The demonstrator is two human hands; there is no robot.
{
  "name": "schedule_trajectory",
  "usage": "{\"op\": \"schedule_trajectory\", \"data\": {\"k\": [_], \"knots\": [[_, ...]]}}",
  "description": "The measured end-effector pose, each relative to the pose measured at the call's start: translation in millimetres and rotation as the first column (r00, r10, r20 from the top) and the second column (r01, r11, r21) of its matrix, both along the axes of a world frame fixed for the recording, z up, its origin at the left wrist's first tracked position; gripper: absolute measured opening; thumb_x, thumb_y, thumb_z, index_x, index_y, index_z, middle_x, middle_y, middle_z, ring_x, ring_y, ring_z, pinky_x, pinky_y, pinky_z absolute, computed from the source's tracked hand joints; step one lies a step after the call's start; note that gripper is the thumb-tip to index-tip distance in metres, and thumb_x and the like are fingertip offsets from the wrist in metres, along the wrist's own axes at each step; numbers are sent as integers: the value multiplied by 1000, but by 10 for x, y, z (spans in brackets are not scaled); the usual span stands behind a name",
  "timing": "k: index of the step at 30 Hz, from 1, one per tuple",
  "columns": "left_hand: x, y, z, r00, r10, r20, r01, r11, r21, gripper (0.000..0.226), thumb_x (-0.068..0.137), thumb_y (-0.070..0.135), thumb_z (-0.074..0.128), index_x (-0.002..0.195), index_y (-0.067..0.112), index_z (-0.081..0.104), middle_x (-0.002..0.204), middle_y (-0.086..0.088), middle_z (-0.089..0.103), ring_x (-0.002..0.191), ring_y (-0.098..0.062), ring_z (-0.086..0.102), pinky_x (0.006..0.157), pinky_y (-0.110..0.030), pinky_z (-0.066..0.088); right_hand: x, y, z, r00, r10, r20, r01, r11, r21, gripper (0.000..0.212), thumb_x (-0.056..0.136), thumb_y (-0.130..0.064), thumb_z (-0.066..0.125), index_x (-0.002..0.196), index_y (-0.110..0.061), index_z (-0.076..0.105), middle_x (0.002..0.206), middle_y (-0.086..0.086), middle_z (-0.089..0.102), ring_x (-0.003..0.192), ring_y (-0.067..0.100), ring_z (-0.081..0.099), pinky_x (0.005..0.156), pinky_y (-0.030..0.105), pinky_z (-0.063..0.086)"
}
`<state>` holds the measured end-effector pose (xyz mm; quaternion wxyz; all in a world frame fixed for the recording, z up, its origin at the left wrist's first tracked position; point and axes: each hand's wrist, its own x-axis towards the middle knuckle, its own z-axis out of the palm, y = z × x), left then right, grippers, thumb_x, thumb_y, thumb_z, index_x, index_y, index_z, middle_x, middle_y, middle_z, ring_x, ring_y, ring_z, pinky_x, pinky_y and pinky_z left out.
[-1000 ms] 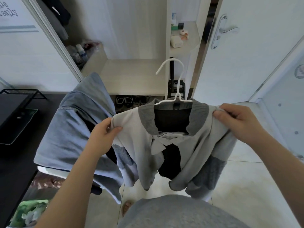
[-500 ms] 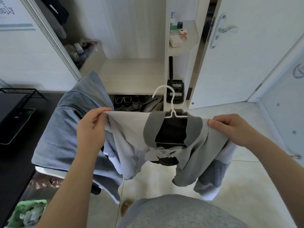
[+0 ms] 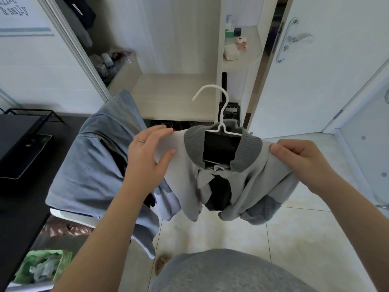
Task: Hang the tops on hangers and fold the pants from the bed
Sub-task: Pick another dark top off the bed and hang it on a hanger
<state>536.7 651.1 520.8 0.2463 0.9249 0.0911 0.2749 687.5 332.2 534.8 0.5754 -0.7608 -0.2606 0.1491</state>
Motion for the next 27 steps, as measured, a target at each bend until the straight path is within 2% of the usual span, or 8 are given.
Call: {"op": "schedule_trajectory", "data": {"k": [4, 8, 13, 18, 20, 22, 25, 27], "knots": [[62, -81, -90, 996, 72, 54, -73, 997, 27, 23, 94, 4, 66, 116, 9, 70, 111, -7, 66, 105, -26, 57, 92, -39, 48, -22, 25, 56, 1000, 22, -11, -23, 999, -26, 56, 87, -41, 62, 73, 13, 54, 68, 30, 44, 66, 22, 44, 65, 33, 33], [48, -62, -175, 990, 120, 80, -128, 988, 91, 19, 98, 3, 58, 111, 6, 73, 105, -8, 70, 100, -28, 59, 92, -39, 46, -6, -48, 74, 998, 37, -44, -39, 998, -50, 61, 81, -53, 63, 67, 6, 53, 63, 10, 44, 63, 19, 42, 59, 28, 33], [11, -106, -229, 993, 103, 49, -107, 991, 82, 25, 98, 0, 50, 111, 0, 71, 104, -12, 70, 98, -32, 61, 90, -45, 48, 30, -112, 77, 998, 29, -63, -33, 998, -59, 65, 84, -50, 69, 70, 10, 51, 65, 11, 42, 65, 21, 40, 62, 31, 30], [-33, -102, -107, 1000, 17, 1, -17, 1000, -8, 25, 99, -5, 50, 110, 2, 71, 102, -4, 69, 95, -20, 61, 87, -26, 44, 75, -114, 134, 998, 28, -51, -34, 994, -108, 59, 83, -47, 61, 68, 9, 48, 64, 11, 40, 64, 20, 39, 61, 29, 29], [-76, -12, -12, 999, 19, -34, -22, 996, -91, 27, 101, -4, 46, 103, 10, 69, 88, 2, 69, 78, -5, 60, 73, -18, 44, 95, -128, 141, 996, 55, -65, -63, 990, -129, 57, 83, -47, 61, 67, 7, 49, 64, 10, 40, 64, 19, 39, 62, 30, 29], [-106, 158, 89, 996, 67, -67, -74, 990, -118, 27, 101, 2, 43, 96, 20, 62, 73, 4, 62, 65, -5, 55, 64, -22, 44, 99, -138, 123, 993, 91, -76, -101, 985, -143, 58, 83, -47, 62, 68, 8, 48, 64, 10, 38, 64, 19, 37, 62, 30, 27], [-113, 360, 178, 989, 81, -126, -91, 993, -78, 24, 103, 10, 46, 99, 24, 65, 84, 17, 63, 83, -13, 56, 77, -32, 45, 80, -120, 86, 991, 104, -87, -115, 984, -138, 54, 82, -46, 62, 63, 3, 50, 61, 7, 39, 60, 16, 38, 56, 23, 30], [-95, 327, 134, 977, -10, -212, -13, 994, -107, 18, 102, 21, 53, 108, 24, 70, 99, 20, 64, 100, -11, 56, 88, -22, 42, 79, -94, 73, 992, 75, -103, -86, 991, -104, 50, 81, -47, 63, 60, -3, 52, 58, 3, 42, 59, 14, 41, 53, 17, 33]]}}
